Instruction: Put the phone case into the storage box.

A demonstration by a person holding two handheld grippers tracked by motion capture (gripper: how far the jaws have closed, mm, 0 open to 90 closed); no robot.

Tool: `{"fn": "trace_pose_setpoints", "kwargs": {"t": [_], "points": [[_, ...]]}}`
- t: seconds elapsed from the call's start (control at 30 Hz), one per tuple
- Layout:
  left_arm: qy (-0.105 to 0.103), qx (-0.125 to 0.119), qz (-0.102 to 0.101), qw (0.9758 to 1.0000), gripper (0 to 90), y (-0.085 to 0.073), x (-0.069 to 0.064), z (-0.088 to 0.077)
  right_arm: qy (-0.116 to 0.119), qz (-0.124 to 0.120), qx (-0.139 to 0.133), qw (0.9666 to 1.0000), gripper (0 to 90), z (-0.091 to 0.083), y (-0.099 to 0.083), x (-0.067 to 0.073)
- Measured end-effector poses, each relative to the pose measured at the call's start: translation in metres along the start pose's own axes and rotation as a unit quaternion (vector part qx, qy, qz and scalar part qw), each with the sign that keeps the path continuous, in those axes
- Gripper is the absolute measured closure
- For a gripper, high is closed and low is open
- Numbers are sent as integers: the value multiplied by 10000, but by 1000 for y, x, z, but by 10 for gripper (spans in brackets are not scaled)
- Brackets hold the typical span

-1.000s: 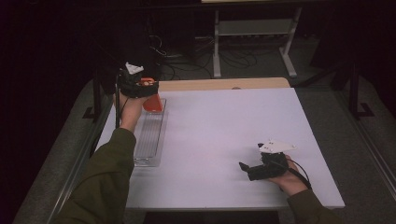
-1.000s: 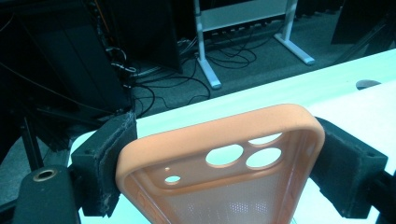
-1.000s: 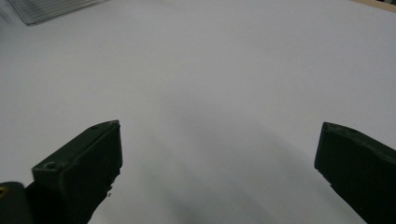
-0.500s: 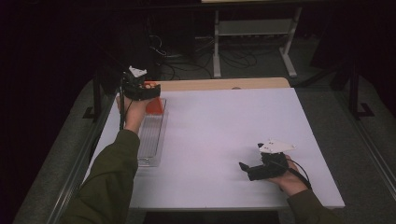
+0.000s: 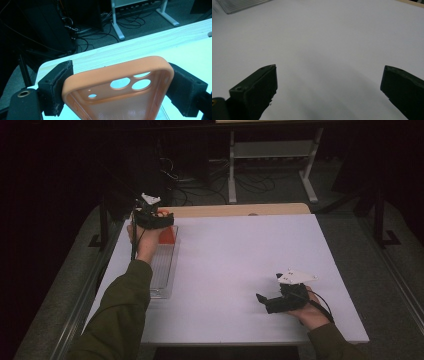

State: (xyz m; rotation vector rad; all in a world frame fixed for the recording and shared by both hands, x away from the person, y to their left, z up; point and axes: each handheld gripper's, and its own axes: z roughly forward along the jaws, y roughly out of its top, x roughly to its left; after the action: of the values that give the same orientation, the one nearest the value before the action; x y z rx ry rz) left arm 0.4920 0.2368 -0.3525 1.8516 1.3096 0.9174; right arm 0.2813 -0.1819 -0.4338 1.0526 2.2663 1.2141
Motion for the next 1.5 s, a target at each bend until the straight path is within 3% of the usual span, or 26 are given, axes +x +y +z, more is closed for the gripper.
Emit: {"fn": "trace_pose_setpoints", "kwargs": {"t": [0.27,0.63,1.5], "points": [[-16,64,-95,9999,140,-5,0,4,-1,-21,-13,10000,3,0,0,0],[89,15,64,9999,133,-5,-3,8,10,-26,-34,10000,3,0,1,0],[27,131,84,9999,132,6,4,30,34,20,-63,10000,3,-2,0,0]]}}
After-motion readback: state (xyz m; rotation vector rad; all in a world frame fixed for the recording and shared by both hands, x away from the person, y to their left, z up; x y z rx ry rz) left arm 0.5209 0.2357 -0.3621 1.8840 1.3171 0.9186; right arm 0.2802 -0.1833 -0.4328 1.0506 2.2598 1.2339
